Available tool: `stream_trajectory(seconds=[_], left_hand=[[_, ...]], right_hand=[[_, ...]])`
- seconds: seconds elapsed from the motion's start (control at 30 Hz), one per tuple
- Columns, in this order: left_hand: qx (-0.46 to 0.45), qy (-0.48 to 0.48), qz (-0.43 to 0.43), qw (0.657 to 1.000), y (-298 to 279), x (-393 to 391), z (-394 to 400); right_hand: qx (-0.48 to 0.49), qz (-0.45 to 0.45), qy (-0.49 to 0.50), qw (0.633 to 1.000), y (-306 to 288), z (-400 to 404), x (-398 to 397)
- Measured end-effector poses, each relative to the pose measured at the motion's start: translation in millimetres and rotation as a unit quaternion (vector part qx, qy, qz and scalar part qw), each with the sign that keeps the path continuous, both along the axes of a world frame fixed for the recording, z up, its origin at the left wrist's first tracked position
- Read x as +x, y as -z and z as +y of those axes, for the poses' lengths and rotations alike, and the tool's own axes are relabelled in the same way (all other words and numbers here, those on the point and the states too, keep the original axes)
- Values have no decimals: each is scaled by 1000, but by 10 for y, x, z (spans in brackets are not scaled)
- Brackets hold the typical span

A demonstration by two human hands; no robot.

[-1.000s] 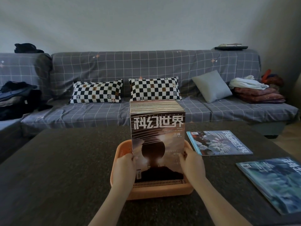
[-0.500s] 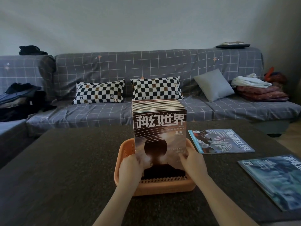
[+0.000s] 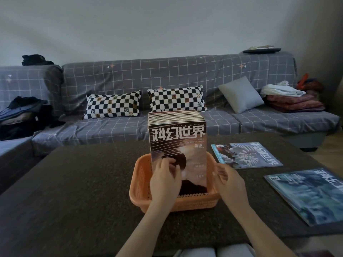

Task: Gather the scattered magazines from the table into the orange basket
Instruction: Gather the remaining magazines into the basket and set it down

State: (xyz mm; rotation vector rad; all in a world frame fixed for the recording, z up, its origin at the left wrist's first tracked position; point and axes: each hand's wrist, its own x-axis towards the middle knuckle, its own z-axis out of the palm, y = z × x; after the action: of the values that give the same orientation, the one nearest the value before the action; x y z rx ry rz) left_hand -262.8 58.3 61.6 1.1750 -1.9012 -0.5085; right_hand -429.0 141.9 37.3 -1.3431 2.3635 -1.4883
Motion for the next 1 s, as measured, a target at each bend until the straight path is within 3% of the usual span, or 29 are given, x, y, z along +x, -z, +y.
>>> stream_trajectory(seconds=[0.33, 0.57, 0.77, 1.0], left_hand=[[86, 191, 15, 978, 58, -1228, 438], [207, 215, -20, 954, 192, -2287, 347], [257, 181, -135, 939, 324, -3034, -80], [201, 154, -276, 927, 707, -3651, -763]], right_hand=[[0, 28, 99, 995, 117, 746, -745], [19, -9, 164, 986, 363, 850, -1399], [63, -41, 218, 973, 556, 484, -1959], [181, -2, 279, 943, 726, -125, -2515]])
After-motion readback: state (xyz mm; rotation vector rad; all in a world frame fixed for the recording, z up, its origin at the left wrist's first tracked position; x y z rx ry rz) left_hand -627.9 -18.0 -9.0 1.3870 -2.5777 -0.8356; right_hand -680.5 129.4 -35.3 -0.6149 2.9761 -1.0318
